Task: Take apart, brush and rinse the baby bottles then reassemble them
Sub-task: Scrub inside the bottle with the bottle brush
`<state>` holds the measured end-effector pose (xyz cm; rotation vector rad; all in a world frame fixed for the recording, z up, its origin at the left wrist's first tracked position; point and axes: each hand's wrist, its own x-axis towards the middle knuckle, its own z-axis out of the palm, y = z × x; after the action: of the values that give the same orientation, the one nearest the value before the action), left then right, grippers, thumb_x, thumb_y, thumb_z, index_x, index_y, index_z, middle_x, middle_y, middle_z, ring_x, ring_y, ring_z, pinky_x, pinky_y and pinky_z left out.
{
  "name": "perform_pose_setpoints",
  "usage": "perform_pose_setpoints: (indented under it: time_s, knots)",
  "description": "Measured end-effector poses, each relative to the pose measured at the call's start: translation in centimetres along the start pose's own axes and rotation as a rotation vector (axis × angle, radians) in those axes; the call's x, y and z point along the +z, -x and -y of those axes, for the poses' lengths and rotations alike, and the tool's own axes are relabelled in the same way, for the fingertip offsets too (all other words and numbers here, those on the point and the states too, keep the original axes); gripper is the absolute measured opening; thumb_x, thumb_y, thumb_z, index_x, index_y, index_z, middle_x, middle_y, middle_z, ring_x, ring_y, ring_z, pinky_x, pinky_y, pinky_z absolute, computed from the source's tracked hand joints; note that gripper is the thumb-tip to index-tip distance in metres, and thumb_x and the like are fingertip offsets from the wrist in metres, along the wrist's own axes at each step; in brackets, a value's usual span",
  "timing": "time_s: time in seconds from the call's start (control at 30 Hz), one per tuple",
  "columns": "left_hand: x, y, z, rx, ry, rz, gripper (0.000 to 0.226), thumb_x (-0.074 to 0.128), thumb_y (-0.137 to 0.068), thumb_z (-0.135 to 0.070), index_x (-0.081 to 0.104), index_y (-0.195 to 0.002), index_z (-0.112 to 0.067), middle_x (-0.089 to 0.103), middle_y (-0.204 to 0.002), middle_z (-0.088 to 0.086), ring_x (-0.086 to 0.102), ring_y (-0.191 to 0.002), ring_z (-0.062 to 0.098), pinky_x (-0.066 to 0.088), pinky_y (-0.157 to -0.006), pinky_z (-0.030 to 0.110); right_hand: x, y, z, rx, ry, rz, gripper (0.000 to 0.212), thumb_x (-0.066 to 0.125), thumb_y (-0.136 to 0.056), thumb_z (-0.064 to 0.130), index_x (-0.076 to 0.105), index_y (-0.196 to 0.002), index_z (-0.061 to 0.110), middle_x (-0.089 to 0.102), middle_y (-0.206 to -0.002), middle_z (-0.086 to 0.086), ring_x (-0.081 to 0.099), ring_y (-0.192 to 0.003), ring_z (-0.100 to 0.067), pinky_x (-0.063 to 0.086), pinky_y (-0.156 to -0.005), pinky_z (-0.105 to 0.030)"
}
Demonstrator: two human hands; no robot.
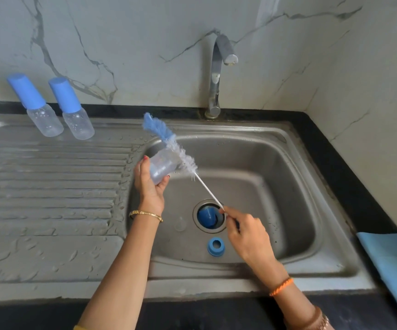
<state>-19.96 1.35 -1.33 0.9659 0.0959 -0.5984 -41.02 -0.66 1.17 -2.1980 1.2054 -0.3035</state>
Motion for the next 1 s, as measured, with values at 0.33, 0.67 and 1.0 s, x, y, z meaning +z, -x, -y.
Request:
perform_pose_setpoints:
  time_s: [0.33, 0.67, 1.0]
  knots:
    - [0.3, -0.2, 0.6, -0.078, 0.058, 0.091, 0.039, 0.06, -0.083, -0.001, 0.047, -0.118, -0.014, 0.053, -0.102, 0.009, 0.046, -0.056, 0.008, 0.036, -0.039, 0.01, -0.7, -0.8, -0.2, 0.0, -0.01, 0.015, 0.034, 0.038, -0.095, 0.019, 0.06, -0.117, 0.031, 0.044, -0.058, 0.008, 0.044, -0.063, -0.019, 0.033, -0.06, -0.027]
    - [0.4, 0.1, 0.6, -0.028, -0.092, 0.008, 0.036, 0.064, -0.084, -0.029, 0.057, -0.117, -0.014, 0.062, -0.112, 0.002, 0.062, -0.096, 0.015, 0.052, -0.06, 0.018, -0.5, -1.2, 0.8, 0.003, -0.027, 0.021, 0.035, 0.037, -0.094, 0.018, 0.06, -0.116, 0.032, 0.052, -0.071, 0.001, 0.051, -0.075, -0.025, 0.037, -0.065, -0.03]
    - [0.8, 0.7, 0.1, -0.014, -0.056, 0.115, 0.013, 0.058, -0.09, -0.015, 0.047, -0.09, -0.023, 0.057, -0.096, 0.004, 0.058, -0.071, 0.017, 0.05, -0.052, 0.018, -0.8, -1.4, -0.1, 0.052, -0.058, 0.008, 0.033, 0.038, -0.094, 0.019, 0.063, -0.114, 0.031, 0.053, -0.067, 0.002, 0.053, -0.074, -0.027, 0.035, -0.064, -0.029]
